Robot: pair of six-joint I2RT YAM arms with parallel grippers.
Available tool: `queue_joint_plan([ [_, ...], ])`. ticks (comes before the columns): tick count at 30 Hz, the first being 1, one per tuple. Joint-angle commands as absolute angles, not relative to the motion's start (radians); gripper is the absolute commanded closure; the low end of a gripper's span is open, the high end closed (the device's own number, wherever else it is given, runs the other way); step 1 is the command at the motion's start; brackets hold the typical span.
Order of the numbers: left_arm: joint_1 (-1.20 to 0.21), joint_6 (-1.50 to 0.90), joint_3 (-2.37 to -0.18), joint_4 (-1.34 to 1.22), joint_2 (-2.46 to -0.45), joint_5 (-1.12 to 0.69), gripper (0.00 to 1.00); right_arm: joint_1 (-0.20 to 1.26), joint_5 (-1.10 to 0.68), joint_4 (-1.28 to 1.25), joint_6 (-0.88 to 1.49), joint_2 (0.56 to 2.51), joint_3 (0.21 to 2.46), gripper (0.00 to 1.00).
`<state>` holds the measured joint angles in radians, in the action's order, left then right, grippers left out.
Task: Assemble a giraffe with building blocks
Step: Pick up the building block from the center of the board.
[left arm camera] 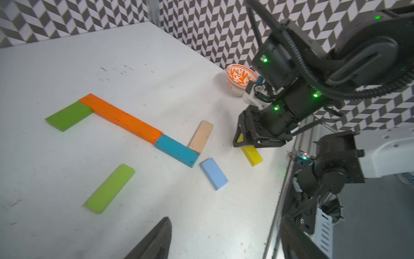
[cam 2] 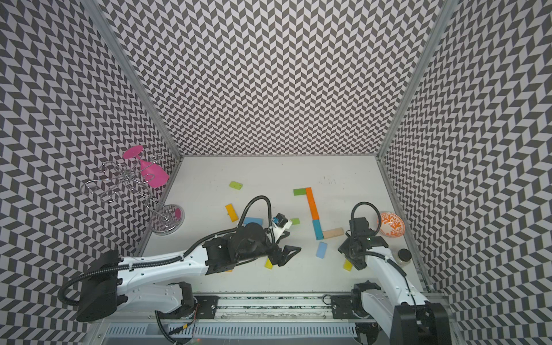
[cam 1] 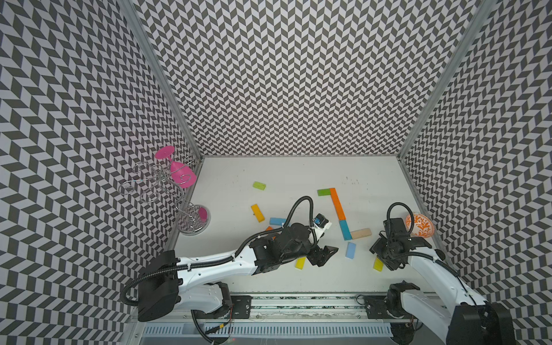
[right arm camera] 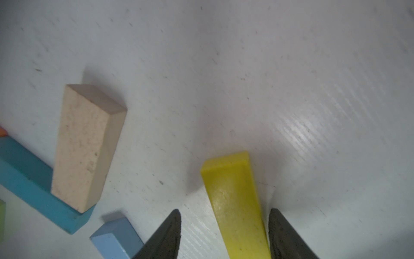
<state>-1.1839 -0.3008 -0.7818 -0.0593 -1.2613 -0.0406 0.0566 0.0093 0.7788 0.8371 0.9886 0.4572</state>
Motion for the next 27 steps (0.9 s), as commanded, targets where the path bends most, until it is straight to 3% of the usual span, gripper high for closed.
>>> queue_joint_plan([
  [1,-1.213,-0.331,-0.782,-0.113,-1.258,-0.059,0.23,0.064,0.034,0.742,0.856,0.982,0.457,0.42],
  [9,-1.224,-0.307,-0.786,-0.065,-1.220,0.006,0.23,0.069,0.013,0.693,0.873,1.031,0.414,0.48],
  [16,-1.223,-0.275,-0.784,-0.023,-1.213,0.070,0.23,0.069,0.053,0.709,0.887,1.022,0.444,0.79],
  [27,-1.223,-0.262,-0.798,-0.023,-1.233,0.074,0.23,0.060,0.189,0.780,0.971,1.032,0.685,0.81],
])
